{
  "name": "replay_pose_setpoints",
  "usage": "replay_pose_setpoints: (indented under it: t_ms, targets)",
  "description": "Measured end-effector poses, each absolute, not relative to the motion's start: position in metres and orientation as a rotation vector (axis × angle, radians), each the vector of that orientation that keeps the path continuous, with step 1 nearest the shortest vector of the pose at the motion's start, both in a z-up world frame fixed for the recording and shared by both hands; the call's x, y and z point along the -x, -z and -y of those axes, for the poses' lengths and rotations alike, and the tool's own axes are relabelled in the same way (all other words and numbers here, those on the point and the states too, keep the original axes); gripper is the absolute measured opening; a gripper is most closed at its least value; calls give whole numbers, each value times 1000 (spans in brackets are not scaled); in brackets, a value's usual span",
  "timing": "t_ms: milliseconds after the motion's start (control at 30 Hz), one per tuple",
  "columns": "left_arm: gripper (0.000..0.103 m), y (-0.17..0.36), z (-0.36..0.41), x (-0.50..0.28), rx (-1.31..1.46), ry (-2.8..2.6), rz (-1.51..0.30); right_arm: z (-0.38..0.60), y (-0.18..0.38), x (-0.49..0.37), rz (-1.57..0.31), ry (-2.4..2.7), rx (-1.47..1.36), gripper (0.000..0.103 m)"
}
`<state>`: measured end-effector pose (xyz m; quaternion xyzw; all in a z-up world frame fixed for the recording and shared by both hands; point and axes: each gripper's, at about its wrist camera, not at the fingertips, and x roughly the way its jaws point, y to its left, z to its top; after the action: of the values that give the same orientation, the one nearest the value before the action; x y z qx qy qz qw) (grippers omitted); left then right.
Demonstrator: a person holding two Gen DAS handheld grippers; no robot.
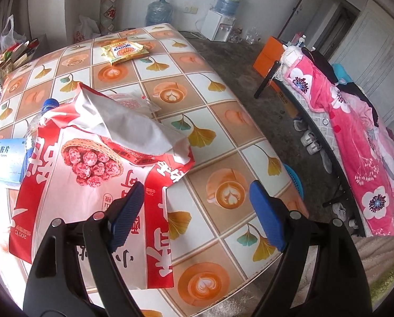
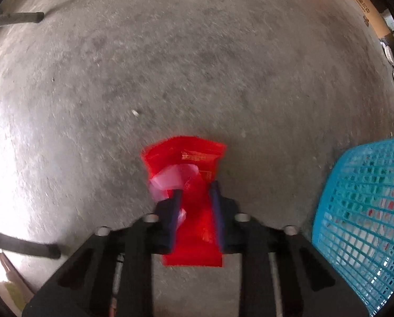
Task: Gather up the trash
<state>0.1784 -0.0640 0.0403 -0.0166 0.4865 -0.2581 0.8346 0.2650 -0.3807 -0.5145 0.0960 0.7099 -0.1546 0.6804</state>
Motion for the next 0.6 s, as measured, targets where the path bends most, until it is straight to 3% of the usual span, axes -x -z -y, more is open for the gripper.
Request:
replay_pose_setpoints:
  t_ms: [133, 400, 600]
  targets:
    - [77, -46, 59, -171, 55, 571, -1006, 389, 503, -235, -1601, 344, -261, 8]
    - [77, -51, 47, -156, 114, 625, -954, 384, 449, -128, -1547, 339, -404, 6]
    - [77, -51, 36, -139, 119, 630, -907, 391, 357, -32, -1404, 382, -510, 6]
